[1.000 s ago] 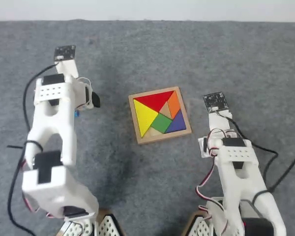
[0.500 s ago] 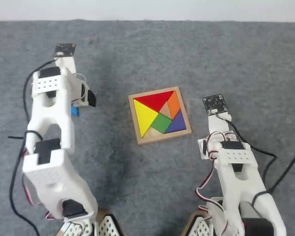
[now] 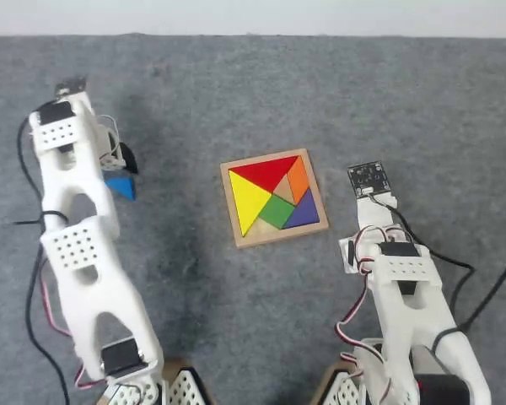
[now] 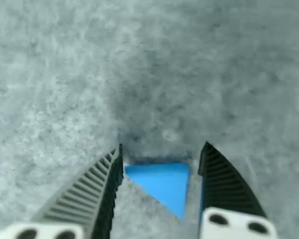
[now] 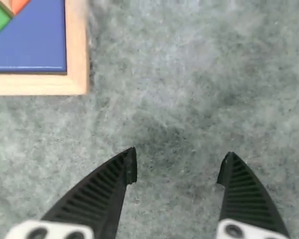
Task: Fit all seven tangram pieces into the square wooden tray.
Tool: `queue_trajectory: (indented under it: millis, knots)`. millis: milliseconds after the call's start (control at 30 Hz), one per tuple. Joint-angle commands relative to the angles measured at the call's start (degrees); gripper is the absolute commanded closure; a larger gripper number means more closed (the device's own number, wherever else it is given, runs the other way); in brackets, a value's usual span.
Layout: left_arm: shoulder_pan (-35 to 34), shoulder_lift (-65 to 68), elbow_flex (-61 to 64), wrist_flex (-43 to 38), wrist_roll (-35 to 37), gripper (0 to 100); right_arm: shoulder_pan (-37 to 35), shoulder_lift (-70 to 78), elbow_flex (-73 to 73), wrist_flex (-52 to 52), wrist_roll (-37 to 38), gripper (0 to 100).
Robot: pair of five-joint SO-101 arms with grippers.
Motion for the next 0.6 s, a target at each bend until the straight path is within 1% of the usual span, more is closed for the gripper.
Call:
queue_trajectory:
  millis: [0,100,267,400,500,567]
  knots:
    - [0.4,6.4,-17.3,7.9,4.3,75,0.4,-2.4,-0.3,-0.9,0.6,73.2]
    - [0.2,11.3,-22.5,8.2,6.2,75,0.4,-2.4,-0.3,-0.9,0.6,73.2]
    - [0.4,11.5,-21.4,8.3,6.4,75,0.4,-2.4,-0.3,-0.9,0.6,73.2]
    - [1.8,8.9,-15.1,8.3,5.2,76,0.4,-2.4,-0.3,-1.0,0.6,73.2]
    - [3.3,5.8,-8.6,8.3,2.9,82,0.4,-2.4,-0.3,-1.0,0.6,73.2]
    - [4.1,3.3,-4.3,8.3,1.8,83,0.4,-2.4,-0.3,-1.0,0.6,73.2]
